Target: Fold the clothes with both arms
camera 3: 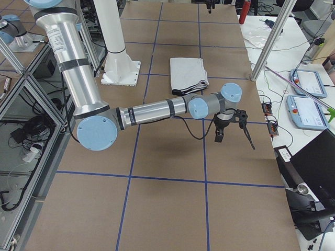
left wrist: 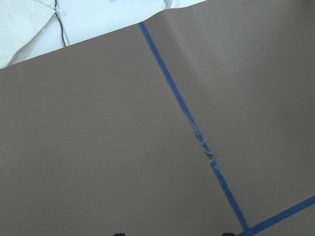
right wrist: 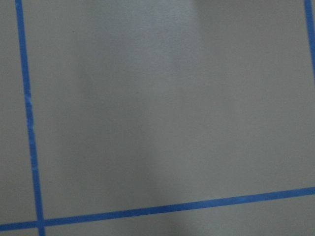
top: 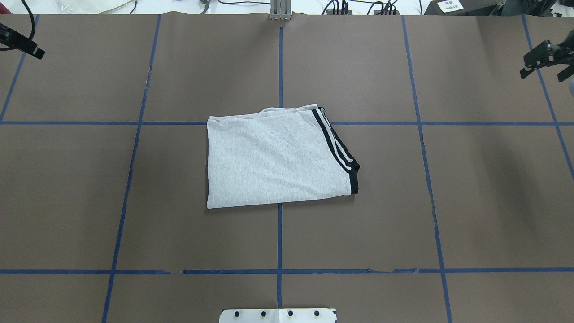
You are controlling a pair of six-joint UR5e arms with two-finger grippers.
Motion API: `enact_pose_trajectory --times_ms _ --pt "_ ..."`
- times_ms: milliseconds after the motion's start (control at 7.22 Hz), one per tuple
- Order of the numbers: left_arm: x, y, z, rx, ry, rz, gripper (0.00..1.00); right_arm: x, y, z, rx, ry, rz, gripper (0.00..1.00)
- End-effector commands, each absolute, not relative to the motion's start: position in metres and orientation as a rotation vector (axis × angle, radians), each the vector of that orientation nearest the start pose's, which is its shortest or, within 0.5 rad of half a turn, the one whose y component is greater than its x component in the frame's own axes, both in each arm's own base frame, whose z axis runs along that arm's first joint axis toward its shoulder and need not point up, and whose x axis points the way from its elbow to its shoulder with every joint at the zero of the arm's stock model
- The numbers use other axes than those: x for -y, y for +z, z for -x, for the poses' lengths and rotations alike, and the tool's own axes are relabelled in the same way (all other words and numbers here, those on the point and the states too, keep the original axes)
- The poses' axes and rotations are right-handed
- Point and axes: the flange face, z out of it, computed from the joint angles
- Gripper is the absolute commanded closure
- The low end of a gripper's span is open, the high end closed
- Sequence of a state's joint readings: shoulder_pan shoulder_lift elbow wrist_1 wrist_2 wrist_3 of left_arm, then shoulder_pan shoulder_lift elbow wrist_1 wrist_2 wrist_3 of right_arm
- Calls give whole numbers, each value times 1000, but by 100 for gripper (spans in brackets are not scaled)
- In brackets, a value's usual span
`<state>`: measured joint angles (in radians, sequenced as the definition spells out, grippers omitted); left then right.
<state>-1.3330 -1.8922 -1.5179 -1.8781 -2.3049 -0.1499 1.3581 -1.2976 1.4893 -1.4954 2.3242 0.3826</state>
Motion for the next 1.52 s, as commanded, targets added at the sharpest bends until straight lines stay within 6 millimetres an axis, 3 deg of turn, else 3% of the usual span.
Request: enact_pose_trajectory --times_ms 0,139,277,416,832,970,1109,1386 --pt "589 530 -12 -849 307 -384 1 572 603 15 766 -79 -51 0" --pt "575 545 -9 -840 311 -370 1 555 617 3 758 -110 -58 0" --pt "575 541 -6 -834 308 -374 1 538 632 -9 756 -128 -58 0" --pt "576 548 17 -819 263 -375 1 512 644 -7 731 -135 -36 0" --pt "575 552 19 -817 229 -323 1 510 642 -10 720 -118 12 0" --pt "579 554 28 -732 215 -336 1 509 644 -11 720 -130 21 0" --pt "575 556 40 -709 201 -346 1 508 643 -11 720 -153 16 0" --pt "554 560 44 -705 181 -333 1 511 640 -7 717 -165 9 0"
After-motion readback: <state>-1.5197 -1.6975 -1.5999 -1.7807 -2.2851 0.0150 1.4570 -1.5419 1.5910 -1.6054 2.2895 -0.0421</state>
